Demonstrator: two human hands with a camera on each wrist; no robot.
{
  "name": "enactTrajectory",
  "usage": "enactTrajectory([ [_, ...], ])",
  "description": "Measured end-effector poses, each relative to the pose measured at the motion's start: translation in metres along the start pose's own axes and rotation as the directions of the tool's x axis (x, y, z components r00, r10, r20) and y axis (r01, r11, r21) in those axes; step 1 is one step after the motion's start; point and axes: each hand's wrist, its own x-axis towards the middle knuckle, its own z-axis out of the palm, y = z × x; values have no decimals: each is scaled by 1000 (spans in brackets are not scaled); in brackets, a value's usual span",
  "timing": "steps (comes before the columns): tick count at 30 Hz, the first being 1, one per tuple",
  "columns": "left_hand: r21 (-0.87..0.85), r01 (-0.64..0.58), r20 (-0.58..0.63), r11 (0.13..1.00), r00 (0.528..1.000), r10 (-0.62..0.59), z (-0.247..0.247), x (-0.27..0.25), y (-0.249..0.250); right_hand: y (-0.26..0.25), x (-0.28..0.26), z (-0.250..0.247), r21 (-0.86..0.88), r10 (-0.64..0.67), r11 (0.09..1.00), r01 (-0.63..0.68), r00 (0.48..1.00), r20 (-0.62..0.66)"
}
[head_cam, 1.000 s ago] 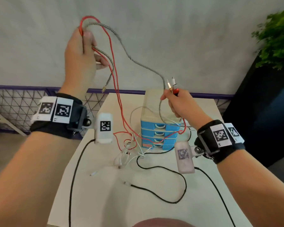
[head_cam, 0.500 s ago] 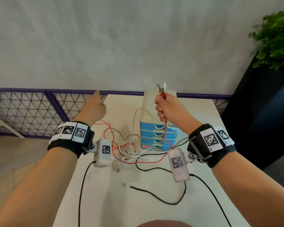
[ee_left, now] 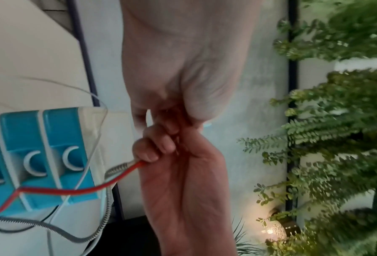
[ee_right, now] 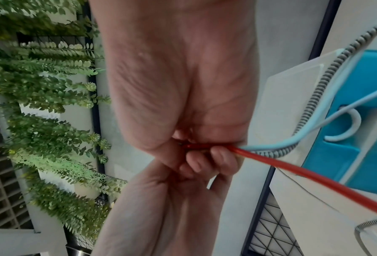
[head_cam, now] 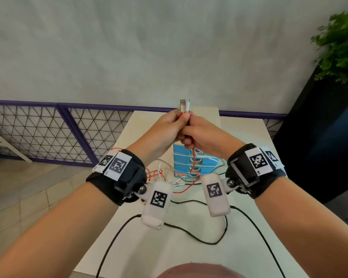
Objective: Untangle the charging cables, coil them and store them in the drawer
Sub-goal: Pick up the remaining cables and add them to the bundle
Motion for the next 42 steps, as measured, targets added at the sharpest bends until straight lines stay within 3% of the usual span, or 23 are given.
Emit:
enactTrajectory([
  [4, 90, -75, -99, 993, 992, 83, 3, -3, -2, -2, -2, 5, -139, -46, 990, 39, 998, -45],
  [6, 169, -132, -176, 977, 971, 162, 0, -1, 0, 0, 0, 4, -298, -122, 951, 76, 983, -138],
  [7, 213, -163, -207, 963, 956, 207, -4, 2, 1, 3, 1, 3, -375, -187, 922, 92, 956, -224],
  [9, 230, -211, -256, 950, 929, 268, -14, 7, 5, 2, -1, 4, -450, -367, 875, 178, 849, -379],
  [10, 238, -223, -279, 945, 916, 287, -18, 9, 7, -2, -4, 5, -476, -438, 847, 235, 817, -375],
  [11, 264, -234, -296, 936, 904, 310, -23, 9, 9, -6, -8, 9, -512, -452, 819, 259, 841, -297],
  [12, 302, -232, -304, 925, 896, 324, -27, 10, 10, -8, -11, 15, -572, -388, 781, 250, 912, -132],
  [13, 333, -225, -301, 916, 895, 330, -29, 9, 12, -6, -13, 22, -646, -243, 726, 236, 967, 80],
  [14, 358, -212, -295, 909, 898, 325, -32, 8, 12, 0, -15, 31, -707, -51, 665, 240, 959, 278],
  [15, 372, -202, -286, 906, 904, 318, -33, 7, 12, 13, -13, 40, -749, 138, 615, 247, 901, 411],
  [17, 384, -183, -265, 905, 917, 298, -33, 4, 13, 55, -8, 55, -804, 402, 549, 229, 770, 495],
  [19, 396, -173, -236, 902, 930, 282, -31, -1, 13, 102, -2, 68, -855, 495, 449, 259, 725, 479],
  [22, 420, -192, -191, 887, 937, 293, -30, -7, 13, 159, -6, 83, -908, 519, 260, 329, 746, 418],
  [25, 382, -217, -160, 898, 942, 295, -28, -11, 16, 189, -9, 91, -931, 460, 153, 332, 810, 365],
  [28, 384, -235, -134, 893, 943, 305, -30, -14, 20, 205, -3, 87, -979, 425, 95, 182, 881, 205],
  [30, 409, -243, -114, 880, 943, 313, -33, -16, 21, 212, -1, 82, -995, 436, 84, 55, 896, 87],
  [33, 443, -243, -78, 863, 949, 307, -35, -17, 19, 217, -5, 74, -996, 438, 91, 24, 897, 62],
  [37, 438, -245, -19, 865, 959, 281, -34, -10, 13, 221, -11, 65, -977, 542, 139, 164, 813, 213],
  [39, 447, -242, 6, 861, 964, 267, -29, -4, 9, 236, -11, 56, -951, 633, 182, 251, 710, 309],
  [41, 438, -241, 36, 866, 967, 251, -23, 2, 5, 232, -18, 46, -957, 742, 181, 228, 606, 285],
  [42, 437, -246, 55, 865, 967, 247, -20, 5, 4, 213, -26, 44, -965, 772, 174, 197, 581, 258],
])
